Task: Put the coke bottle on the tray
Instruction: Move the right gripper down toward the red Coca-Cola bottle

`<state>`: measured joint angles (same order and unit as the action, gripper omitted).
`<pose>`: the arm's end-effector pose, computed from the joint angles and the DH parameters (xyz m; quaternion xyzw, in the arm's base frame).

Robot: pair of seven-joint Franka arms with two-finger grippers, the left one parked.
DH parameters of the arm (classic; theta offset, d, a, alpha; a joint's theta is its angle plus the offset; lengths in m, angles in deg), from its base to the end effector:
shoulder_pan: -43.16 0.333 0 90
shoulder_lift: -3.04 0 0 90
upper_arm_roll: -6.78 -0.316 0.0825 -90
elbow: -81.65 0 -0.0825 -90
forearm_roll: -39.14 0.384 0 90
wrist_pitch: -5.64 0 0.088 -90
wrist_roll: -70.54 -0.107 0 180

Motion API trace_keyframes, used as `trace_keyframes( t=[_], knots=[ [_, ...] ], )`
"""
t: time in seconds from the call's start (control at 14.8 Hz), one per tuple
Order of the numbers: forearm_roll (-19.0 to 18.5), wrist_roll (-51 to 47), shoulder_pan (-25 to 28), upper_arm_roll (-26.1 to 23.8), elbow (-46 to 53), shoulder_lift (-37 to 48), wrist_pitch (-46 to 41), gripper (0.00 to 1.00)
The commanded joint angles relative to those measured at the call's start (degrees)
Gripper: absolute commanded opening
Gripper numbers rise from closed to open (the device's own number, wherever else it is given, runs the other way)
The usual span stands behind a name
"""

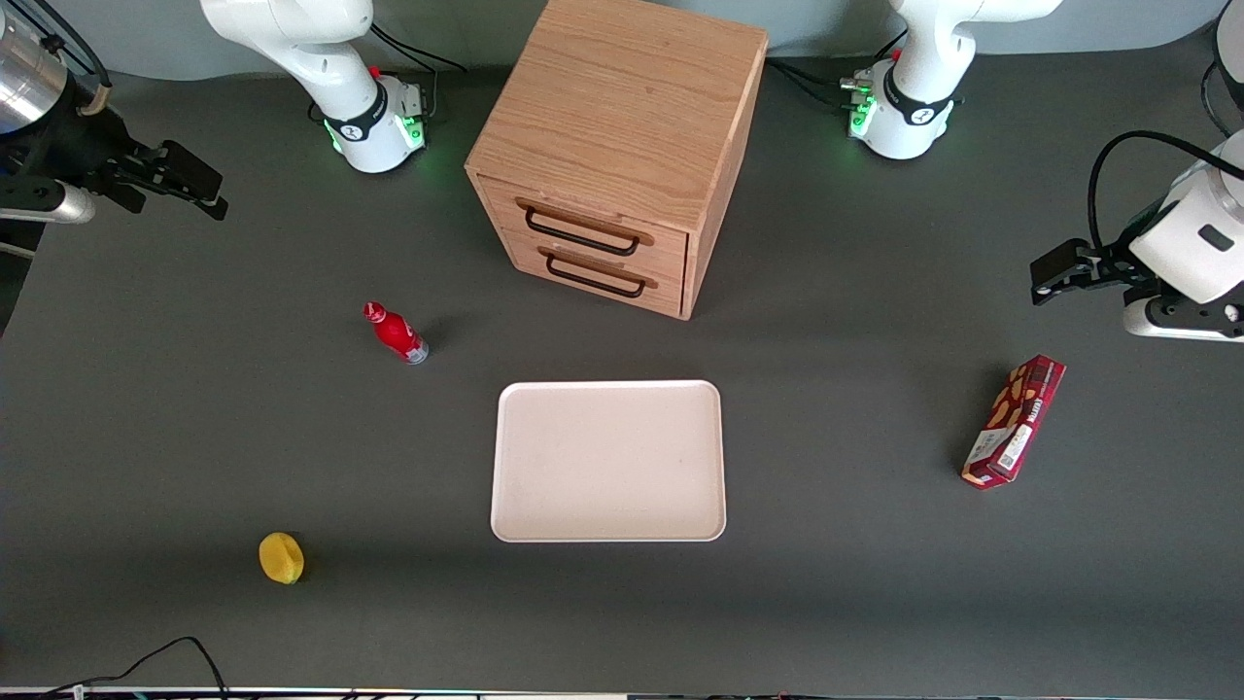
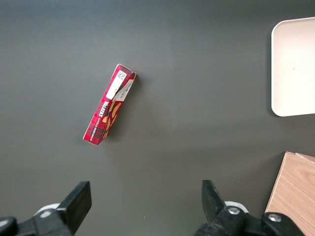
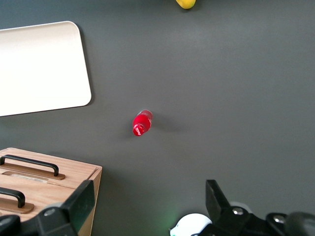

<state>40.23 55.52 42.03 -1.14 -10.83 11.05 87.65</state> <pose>0.4913 0.0665 0.6651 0.9972 -0.0715 -0.0217 0.0043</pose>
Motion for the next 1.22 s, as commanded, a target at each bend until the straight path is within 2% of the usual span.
trace_keyframes(
  t=[0.0,0.2,0.34,0.47,0.81,1.01,1.15],
  knots=[
    [0.94,0.17,0.16,0.28,2.66,-1.6,-2.63,1.0],
    [1.2,0.34,0.33,0.19,1.79,-1.86,-3.87,1.0],
    [1.37,0.17,0.6,-1.03,-3.38,-1.51,-0.56,1.0],
    [2.95,-0.62,0.6,-3.48,-13.28,-0.28,8.9,1.0],
    [2.96,-2.11,0.69,-5.7,-35.27,-1.5,37.73,1.0],
    [2.87,-2.65,0.69,-5.78,-43.55,-4.84,51.37,1.0],
    [2.87,-2.82,0.69,-5.87,-45.58,-6.68,55.7,1.0]
  ],
)
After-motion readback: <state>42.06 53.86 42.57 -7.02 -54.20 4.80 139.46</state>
